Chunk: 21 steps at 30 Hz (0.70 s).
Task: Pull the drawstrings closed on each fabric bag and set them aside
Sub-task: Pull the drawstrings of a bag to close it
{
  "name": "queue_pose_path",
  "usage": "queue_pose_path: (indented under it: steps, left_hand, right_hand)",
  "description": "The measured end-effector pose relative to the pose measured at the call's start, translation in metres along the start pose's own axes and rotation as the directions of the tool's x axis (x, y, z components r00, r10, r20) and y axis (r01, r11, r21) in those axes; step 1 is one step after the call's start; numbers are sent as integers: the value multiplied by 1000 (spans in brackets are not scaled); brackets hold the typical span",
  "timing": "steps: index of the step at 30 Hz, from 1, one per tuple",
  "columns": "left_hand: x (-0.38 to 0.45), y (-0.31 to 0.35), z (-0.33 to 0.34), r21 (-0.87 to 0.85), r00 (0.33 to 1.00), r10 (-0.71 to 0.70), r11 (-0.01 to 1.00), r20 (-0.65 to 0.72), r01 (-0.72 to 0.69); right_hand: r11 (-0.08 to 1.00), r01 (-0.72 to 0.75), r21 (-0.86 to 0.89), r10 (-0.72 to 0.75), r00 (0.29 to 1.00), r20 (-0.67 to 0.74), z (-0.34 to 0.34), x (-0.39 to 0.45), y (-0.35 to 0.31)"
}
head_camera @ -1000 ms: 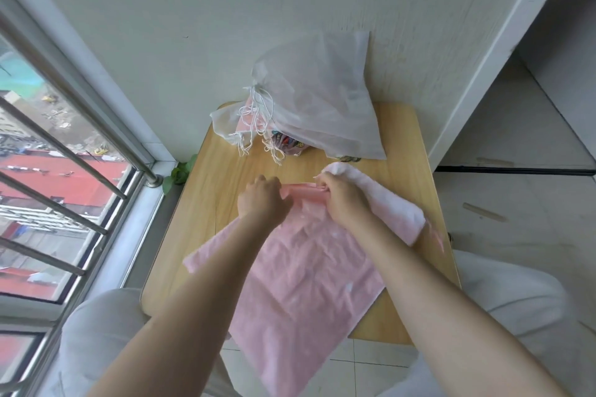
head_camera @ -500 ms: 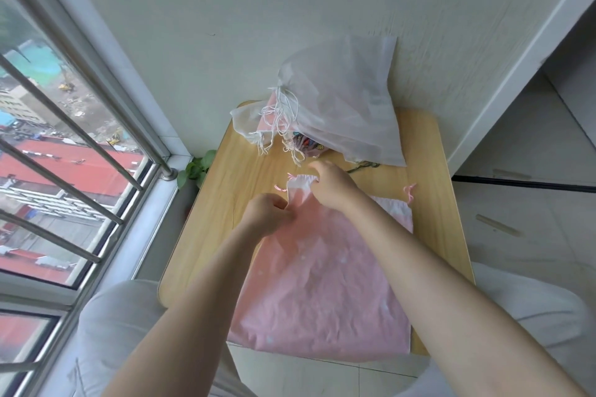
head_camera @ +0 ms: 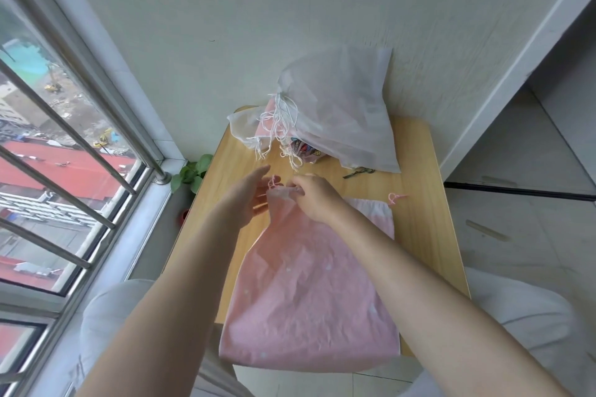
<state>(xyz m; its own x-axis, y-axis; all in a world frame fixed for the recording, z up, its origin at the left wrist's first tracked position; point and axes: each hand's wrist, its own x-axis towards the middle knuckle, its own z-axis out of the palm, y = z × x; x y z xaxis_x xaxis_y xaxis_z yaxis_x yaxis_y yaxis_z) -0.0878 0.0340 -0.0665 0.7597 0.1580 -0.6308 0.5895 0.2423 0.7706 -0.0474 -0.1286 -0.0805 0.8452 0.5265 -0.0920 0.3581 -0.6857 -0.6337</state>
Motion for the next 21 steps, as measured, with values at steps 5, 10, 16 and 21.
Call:
queue_pose_path:
  steps: [5,10,16,21]
  left_hand:
    - [-5,14,1,-41,967,197,978,-163,-206]
    - [-18,23,12,383,865,478,835,-151,-394]
    - [-1,0,33,803,822,565,519,-64,-295]
    - [20,-34,41,949,906,423,272,28,-157]
  right_hand:
    - [999,23,-24,-22,999,30,11,0,-5]
    - [995,-15,-101,28,991,131,23,8,-12]
    - [992,-70,108,58,992,112,28,9,-11]
    - [951,-288,116,310,894,-323,0,-11,36]
